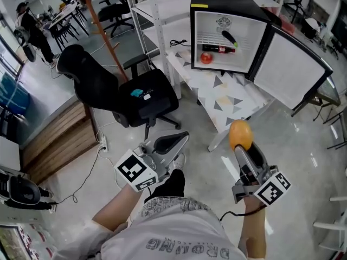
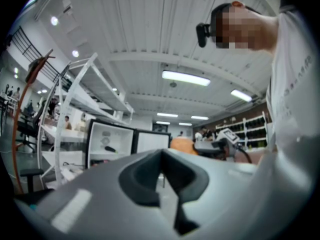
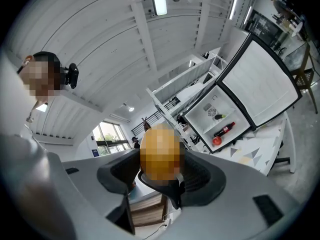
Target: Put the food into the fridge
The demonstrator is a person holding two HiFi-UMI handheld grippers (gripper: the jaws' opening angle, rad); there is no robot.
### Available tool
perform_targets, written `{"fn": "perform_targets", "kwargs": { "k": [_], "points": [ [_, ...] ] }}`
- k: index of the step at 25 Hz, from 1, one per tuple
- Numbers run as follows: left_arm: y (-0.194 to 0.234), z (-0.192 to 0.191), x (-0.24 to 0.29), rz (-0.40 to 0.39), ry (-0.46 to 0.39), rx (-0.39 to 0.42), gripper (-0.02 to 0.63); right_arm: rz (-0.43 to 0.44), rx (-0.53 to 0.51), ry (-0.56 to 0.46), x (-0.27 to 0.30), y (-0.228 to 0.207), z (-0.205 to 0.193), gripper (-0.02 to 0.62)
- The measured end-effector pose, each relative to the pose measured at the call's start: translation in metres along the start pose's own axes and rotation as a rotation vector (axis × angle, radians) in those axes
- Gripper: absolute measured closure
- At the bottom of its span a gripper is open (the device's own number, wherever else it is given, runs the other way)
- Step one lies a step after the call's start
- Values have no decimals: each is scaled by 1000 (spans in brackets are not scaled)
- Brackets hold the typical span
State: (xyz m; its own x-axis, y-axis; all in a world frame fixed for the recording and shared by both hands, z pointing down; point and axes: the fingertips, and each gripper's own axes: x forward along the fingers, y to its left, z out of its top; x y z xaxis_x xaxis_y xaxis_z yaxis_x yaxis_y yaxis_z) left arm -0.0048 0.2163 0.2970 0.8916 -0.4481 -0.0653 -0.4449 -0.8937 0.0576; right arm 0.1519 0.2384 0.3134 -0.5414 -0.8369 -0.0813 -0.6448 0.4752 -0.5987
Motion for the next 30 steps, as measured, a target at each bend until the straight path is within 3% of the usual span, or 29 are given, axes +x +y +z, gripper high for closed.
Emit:
{"fn": "perform_targets", "kwargs": {
  "k": [30],
  "points": [
    [265, -19, 113, -42, 64, -93, 600, -119, 51, 36, 235, -139, 50, 342]
  ]
}}
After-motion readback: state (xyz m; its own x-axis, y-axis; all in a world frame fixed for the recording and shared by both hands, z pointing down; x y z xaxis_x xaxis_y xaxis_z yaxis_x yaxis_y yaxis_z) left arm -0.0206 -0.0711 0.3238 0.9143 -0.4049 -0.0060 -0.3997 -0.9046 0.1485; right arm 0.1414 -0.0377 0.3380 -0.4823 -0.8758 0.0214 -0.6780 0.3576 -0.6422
